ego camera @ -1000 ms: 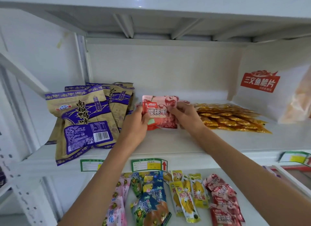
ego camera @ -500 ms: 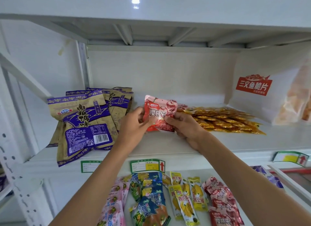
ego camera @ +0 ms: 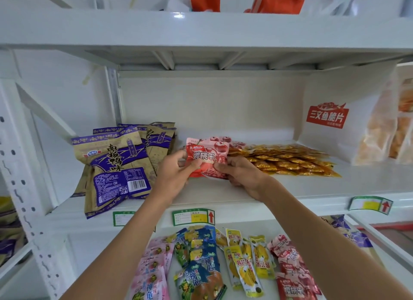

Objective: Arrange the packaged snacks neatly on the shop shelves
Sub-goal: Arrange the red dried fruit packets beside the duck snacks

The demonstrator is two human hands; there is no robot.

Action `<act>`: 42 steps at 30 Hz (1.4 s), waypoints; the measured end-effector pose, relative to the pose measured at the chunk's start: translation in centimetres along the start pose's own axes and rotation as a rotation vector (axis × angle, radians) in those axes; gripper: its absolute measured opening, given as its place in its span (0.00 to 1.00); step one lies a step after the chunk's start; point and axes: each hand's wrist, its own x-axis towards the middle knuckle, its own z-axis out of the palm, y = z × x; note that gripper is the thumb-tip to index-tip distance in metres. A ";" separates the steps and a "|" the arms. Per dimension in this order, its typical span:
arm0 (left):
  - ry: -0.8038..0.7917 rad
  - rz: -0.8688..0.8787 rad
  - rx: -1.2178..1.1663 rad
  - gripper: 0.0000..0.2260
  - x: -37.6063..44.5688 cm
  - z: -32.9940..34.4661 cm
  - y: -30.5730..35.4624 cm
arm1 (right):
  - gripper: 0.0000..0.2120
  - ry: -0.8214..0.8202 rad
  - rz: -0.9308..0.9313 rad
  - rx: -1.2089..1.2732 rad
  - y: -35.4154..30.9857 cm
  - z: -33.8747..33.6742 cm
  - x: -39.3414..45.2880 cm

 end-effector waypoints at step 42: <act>-0.032 -0.086 0.037 0.11 0.7 -0.2 -0.3 | 0.13 0.088 -0.085 -0.083 -0.8 0.9 -0.6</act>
